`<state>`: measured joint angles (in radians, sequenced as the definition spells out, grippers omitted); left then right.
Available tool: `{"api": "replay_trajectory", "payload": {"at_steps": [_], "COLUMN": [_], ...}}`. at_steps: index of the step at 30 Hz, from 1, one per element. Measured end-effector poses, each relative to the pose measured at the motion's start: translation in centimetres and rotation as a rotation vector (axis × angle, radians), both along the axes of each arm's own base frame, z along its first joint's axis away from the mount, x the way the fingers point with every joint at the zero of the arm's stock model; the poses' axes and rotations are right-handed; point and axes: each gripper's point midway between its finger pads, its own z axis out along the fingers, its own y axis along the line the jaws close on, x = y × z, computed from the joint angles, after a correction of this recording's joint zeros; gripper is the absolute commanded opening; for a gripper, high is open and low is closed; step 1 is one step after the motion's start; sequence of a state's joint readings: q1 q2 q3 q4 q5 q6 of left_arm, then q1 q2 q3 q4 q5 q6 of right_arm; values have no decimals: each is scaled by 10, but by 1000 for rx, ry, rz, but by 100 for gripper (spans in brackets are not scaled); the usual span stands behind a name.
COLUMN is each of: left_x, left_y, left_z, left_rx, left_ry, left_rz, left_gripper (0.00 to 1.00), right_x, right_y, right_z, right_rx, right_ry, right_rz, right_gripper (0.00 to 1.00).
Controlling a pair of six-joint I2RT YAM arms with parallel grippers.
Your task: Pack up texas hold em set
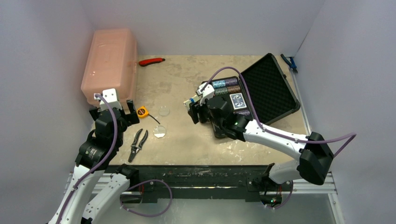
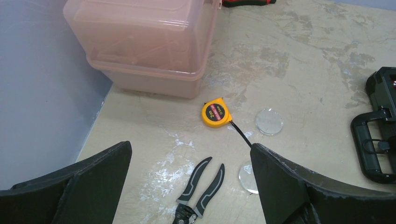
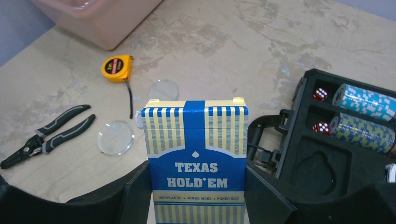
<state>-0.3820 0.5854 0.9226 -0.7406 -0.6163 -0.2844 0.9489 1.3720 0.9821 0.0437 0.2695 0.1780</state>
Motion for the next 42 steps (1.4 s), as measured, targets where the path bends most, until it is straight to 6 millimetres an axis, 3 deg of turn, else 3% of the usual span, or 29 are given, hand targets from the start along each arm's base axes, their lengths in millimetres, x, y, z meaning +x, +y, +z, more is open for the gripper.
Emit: {"api": "replay_trajectory", "payload": {"at_steps": [6, 15, 25, 33, 42], "left_x": [0, 0, 2, 4, 5], "left_y": [0, 0, -1, -3, -3], "left_z": [0, -1, -3, -6, -8], "left_rx": [1, 8, 15, 22, 24], "left_ry": [1, 5, 17, 34, 40], "left_rz": [-3, -5, -7, -13, -15], "left_gripper": [100, 100, 100, 100, 100], "right_x": [15, 33, 58, 83, 100], "right_y": [-35, -70, -111, -119, -108], "right_z": [-19, 0, -12, -32, -47], "right_rx": [33, 105, 81, 27, -1], "right_ry": [69, 53, 82, 155, 205], "right_rz": [-86, -202, -325, -366, -355], "right_gripper": [0, 0, 0, 0, 0]}}
